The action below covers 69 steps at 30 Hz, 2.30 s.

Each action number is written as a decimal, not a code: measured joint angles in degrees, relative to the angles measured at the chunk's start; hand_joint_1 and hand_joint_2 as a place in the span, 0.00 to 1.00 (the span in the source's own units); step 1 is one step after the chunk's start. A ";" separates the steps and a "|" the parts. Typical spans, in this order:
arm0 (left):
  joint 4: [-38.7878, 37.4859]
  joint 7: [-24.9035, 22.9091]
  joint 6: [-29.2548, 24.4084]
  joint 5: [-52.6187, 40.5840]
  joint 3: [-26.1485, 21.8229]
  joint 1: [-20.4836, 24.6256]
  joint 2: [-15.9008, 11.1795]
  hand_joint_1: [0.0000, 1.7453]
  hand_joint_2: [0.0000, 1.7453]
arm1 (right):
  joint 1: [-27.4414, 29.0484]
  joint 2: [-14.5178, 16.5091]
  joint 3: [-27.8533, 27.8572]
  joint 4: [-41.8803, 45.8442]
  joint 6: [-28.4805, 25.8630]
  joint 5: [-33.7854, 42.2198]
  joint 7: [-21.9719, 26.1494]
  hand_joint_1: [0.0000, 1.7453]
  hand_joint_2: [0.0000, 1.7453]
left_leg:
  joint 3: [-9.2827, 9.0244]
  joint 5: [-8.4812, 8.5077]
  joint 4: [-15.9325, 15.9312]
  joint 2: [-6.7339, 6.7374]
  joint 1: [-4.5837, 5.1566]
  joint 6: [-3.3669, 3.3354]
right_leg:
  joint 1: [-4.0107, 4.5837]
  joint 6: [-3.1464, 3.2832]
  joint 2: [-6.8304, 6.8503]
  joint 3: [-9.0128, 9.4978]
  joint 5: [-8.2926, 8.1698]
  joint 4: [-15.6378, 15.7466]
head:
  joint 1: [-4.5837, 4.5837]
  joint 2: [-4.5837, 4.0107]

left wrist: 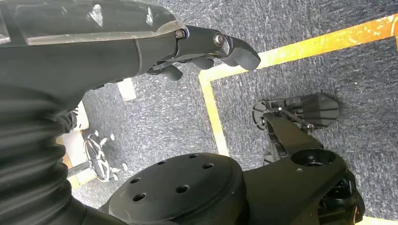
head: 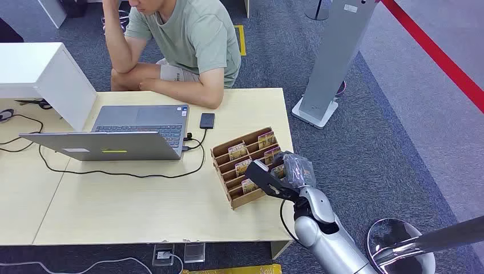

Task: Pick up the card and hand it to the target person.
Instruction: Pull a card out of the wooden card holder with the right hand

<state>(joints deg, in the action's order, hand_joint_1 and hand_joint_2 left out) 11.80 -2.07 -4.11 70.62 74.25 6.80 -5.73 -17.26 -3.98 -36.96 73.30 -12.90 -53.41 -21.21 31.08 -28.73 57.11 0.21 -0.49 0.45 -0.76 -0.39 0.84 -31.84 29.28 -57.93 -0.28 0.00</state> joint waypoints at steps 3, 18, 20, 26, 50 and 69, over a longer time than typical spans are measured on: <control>0.00 -0.16 -0.02 0.00 0.00 -0.01 0.00 0.00 1.00 | 0.07 0.00 0.00 -0.03 0.00 0.03 -0.17 0.67 1.00 | 0.00 0.00 0.00 0.00 0.00 0.00 | 0.00 0.00 0.00 0.00 0.00 0.00 | 0.00 0.01; 0.00 -0.43 -0.09 0.04 0.00 -0.05 0.00 0.00 1.00 | 0.12 0.02 0.07 -0.05 -0.11 0.45 -0.70 0.71 1.00 | -0.04 0.00 0.00 0.01 0.00 0.00 | 0.00 0.00 -0.01 0.02 0.00 0.00 | -0.01 0.00; 0.00 -0.43 -0.09 0.04 0.00 -0.05 0.00 0.00 1.00 | 0.13 0.02 0.07 -0.05 -0.10 0.48 -0.71 0.73 1.00 | -0.04 0.00 0.00 0.01 0.00 0.00 | 0.00 0.00 -0.01 0.02 0.00 0.00 | -0.01 0.00; 0.00 -0.49 -0.09 0.18 0.00 -0.06 0.00 0.00 1.00 | 0.11 0.02 0.05 -0.05 0.22 0.56 -0.71 0.76 1.00 | -0.03 0.00 0.00 0.01 0.00 0.00 | 0.00 0.00 -0.01 0.01 0.00 0.00 | 0.01 0.00; 0.00 0.80 0.79 1.16 -0.17 -0.17 0.00 0.00 1.00 | -0.27 0.03 0.02 -0.05 0.05 1.56 0.65 0.95 1.00 | -0.03 0.00 0.00 0.01 0.00 0.00 | 0.00 0.00 -0.01 0.01 0.00 0.00 | -0.02 0.01; 0.00 1.83 0.40 1.14 -0.48 -0.38 0.02 0.00 1.00 | 2.18 -0.59 2.49 10.87 -11.28 15.76 28.04 0.95 1.00 | -0.03 0.00 0.01 0.02 0.00 0.00 | 0.00 0.00 -0.03 0.00 0.00 0.00 | -0.04 0.00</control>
<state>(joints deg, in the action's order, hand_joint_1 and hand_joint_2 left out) 11.80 -0.24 -3.70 71.76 73.77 6.42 -5.71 -15.08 -4.57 -34.47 84.17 -24.17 -37.65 6.83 31.05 -28.73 57.11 0.24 -0.48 0.45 -0.77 -0.39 0.81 -31.84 29.28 -57.93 -0.32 0.00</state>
